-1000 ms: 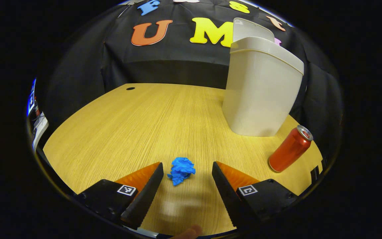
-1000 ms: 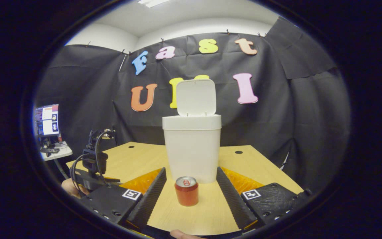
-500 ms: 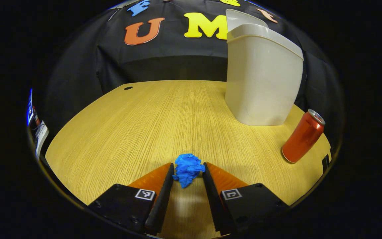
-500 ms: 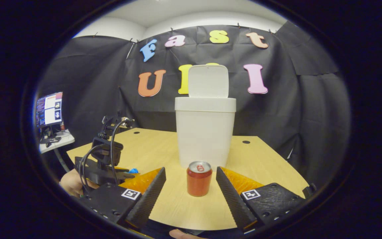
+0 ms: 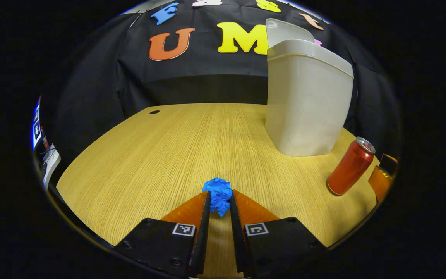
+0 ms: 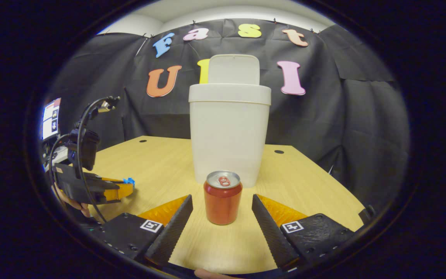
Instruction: Press the lid of the desktop garbage bin to open it, pick up the crumpled paper on the desktop and throw it into the bin, then pick up the pop can on the desktop and drop it into the bin, and finally close the garbage bin lid.
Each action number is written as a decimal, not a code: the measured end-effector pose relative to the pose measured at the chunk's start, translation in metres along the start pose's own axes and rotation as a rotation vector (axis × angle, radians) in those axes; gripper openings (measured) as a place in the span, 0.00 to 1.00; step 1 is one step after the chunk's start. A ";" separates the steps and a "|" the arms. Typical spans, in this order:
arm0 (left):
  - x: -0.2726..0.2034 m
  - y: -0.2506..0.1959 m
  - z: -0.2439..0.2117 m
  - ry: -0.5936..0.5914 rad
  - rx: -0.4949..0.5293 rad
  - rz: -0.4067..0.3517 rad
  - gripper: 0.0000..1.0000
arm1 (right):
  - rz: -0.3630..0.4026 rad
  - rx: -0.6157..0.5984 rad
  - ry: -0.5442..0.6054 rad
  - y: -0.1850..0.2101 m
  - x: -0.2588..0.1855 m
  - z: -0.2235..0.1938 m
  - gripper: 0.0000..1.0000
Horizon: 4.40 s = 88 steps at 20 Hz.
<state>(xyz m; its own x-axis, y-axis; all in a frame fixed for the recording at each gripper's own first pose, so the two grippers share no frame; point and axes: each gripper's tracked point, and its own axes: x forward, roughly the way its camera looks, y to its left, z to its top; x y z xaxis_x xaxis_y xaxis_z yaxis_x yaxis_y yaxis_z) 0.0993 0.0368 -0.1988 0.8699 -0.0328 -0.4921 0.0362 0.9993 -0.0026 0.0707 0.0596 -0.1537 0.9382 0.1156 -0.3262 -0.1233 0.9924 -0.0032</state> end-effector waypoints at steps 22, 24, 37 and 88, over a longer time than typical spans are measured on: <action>-0.078 0.006 0.085 -0.330 0.003 0.042 0.33 | -0.013 0.077 0.058 0.003 0.054 -0.008 0.82; -0.080 0.008 0.088 -0.326 0.006 0.068 0.33 | -0.006 0.094 0.024 -0.002 0.046 0.003 0.82; -0.128 -0.008 0.147 -0.436 -0.080 0.089 0.34 | 0.037 0.086 -0.063 -0.046 -0.013 0.052 0.81; -0.020 -0.200 0.316 -0.554 0.104 -0.222 0.82 | 0.032 0.064 -0.220 -0.104 -0.068 0.109 0.80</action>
<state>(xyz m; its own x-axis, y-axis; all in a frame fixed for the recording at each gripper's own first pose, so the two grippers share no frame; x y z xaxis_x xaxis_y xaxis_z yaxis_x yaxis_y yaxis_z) 0.2300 -0.1678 0.0865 0.9616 -0.2719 0.0373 0.2701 0.9617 0.0456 0.0549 -0.0465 -0.0286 0.9829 0.1471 -0.1108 -0.1404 0.9879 0.0660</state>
